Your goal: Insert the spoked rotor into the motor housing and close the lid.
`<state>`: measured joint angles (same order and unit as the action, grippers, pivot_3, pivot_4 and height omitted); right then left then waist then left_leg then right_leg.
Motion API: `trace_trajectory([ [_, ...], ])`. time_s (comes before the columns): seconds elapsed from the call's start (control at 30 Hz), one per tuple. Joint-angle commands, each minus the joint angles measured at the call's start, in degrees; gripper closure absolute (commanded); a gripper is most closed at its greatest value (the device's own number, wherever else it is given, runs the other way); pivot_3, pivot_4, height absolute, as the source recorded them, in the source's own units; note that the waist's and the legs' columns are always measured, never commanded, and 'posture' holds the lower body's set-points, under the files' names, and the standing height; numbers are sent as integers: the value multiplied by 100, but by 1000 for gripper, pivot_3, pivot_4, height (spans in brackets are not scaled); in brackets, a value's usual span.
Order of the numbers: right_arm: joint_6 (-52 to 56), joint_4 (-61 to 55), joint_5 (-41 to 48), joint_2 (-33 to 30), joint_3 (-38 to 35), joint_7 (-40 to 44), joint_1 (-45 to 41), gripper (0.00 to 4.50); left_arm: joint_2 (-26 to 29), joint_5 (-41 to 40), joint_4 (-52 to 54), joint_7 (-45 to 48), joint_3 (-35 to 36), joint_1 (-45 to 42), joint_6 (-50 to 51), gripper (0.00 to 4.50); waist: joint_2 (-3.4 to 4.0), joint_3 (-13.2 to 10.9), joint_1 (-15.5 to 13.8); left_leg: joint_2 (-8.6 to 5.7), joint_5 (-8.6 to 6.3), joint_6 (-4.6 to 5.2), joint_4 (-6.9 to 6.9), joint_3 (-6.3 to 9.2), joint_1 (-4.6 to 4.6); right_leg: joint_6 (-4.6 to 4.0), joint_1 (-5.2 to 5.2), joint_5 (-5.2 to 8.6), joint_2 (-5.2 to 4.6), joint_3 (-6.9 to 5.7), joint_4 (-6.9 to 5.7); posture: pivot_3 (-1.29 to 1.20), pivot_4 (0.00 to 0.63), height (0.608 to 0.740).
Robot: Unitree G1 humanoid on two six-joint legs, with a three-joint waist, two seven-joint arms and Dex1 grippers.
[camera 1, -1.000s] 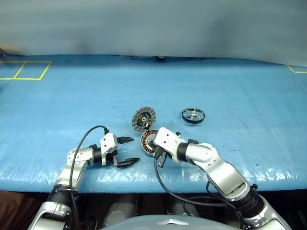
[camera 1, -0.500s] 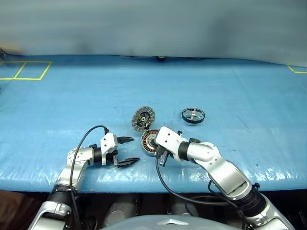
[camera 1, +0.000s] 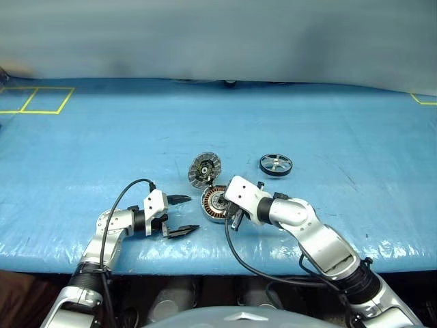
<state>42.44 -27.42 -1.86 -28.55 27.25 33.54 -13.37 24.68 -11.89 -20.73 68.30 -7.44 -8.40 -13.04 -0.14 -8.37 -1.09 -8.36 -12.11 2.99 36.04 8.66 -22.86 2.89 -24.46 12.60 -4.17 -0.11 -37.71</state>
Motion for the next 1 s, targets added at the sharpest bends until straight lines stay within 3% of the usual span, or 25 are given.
trace_trajectory([
  [0.03, -91, -32, -27, 9, -140, -48, 11, 4480, -33, 16, -80, 2, -87, 40, -12, 22, 0, 0, 0, 0, 0, 0, 0, 0, 0, 0, 0, 0, 0, 0, 0, 0, 150, 740],
  [1.0, -21, -198, 125, 266, -193, -68, 237, 4480, -47, 25, -207, 43, -87, -27, -85, 22, 0, 0, -1, 0, 0, 0, 0, 0, 0, 0, 0, 0, 0, 0, 0, 0, 150, 740],
])
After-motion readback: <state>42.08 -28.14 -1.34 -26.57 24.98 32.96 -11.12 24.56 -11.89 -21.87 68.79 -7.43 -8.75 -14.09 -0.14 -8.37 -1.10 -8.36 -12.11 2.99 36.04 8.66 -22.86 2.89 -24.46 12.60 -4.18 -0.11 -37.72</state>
